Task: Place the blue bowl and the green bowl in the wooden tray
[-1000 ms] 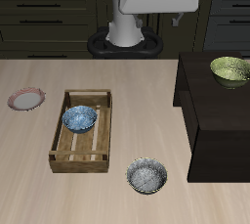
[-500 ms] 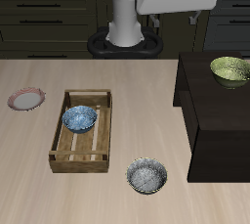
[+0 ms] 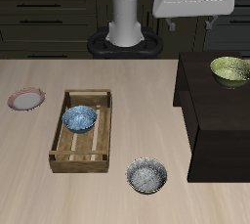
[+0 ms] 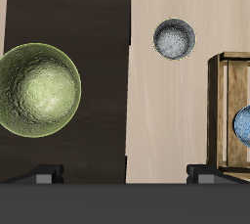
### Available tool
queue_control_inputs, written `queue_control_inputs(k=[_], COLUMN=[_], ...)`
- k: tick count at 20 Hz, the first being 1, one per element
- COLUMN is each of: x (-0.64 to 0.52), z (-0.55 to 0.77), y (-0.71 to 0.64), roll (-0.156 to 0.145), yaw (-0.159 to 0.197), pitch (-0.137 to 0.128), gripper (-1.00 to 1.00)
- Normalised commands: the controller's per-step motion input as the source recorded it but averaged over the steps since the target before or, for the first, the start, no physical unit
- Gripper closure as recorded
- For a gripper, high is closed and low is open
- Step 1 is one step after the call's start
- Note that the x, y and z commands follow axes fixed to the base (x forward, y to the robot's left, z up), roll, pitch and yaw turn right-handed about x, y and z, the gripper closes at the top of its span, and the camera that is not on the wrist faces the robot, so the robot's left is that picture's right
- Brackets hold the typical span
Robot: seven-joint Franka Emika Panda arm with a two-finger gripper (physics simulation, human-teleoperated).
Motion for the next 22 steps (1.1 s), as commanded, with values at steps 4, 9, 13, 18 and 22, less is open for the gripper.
queue_control_inputs(k=[4, 9, 13, 18, 22], x=[0.09, 0.21, 0.13, 0.11, 0.19], z=[0.03, 0.0, -0.09, -0.06, -0.08], y=[0.11, 0.15, 0.16, 0.15, 0.11], roll=[-0.036, -0.027, 0.0, 0.005, -0.034], yaw=[-0.004, -0.01, -0.01, 0.003, -0.01], pitch=[0.0, 0.012, 0.032, 0.009, 0.013], gripper=[-1.0, -1.0, -1.0, -1.0, -1.0])
